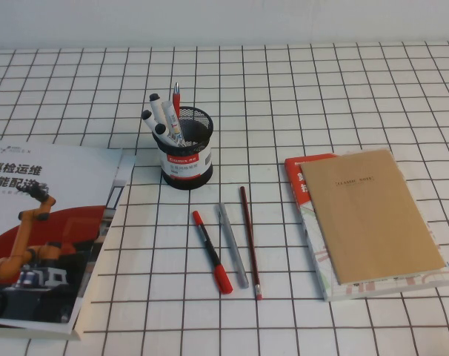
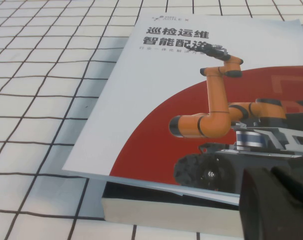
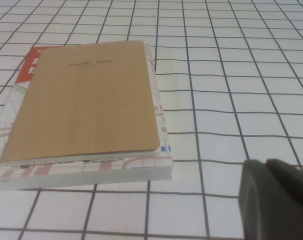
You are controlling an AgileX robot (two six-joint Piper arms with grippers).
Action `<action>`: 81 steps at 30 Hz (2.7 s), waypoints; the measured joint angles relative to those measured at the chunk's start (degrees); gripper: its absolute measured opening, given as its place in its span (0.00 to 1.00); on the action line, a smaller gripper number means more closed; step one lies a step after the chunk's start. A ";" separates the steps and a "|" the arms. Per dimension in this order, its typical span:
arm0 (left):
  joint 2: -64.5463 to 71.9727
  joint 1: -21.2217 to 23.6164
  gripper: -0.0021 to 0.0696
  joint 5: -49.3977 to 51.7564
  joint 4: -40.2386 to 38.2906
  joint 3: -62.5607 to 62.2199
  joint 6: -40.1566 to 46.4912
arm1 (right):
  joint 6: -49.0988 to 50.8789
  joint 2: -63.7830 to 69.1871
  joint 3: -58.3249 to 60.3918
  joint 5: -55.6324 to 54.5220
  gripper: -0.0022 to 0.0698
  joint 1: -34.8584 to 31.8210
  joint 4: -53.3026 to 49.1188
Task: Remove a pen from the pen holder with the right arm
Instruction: 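Take a marker out of the pen holder and lay it on the table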
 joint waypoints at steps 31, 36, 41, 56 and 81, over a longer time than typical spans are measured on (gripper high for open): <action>0.00 0.00 0.03 0.00 0.00 0.00 0.00 | 0.00 0.00 0.00 -2.71 0.01 0.00 3.45; 0.00 0.00 0.03 0.00 0.00 0.00 0.00 | 0.00 0.00 0.00 -10.16 0.01 0.00 14.89; 0.00 0.00 0.03 0.00 0.00 0.00 0.00 | 0.00 0.00 0.00 -16.23 0.01 0.00 30.08; 0.00 0.00 0.03 0.00 0.00 0.00 0.00 | 0.00 1.49 -3.17 -11.08 0.01 0.00 38.36; 0.00 0.00 0.03 0.00 0.00 0.00 0.00 | -27.70 55.96 -37.27 1.93 0.01 8.21 44.47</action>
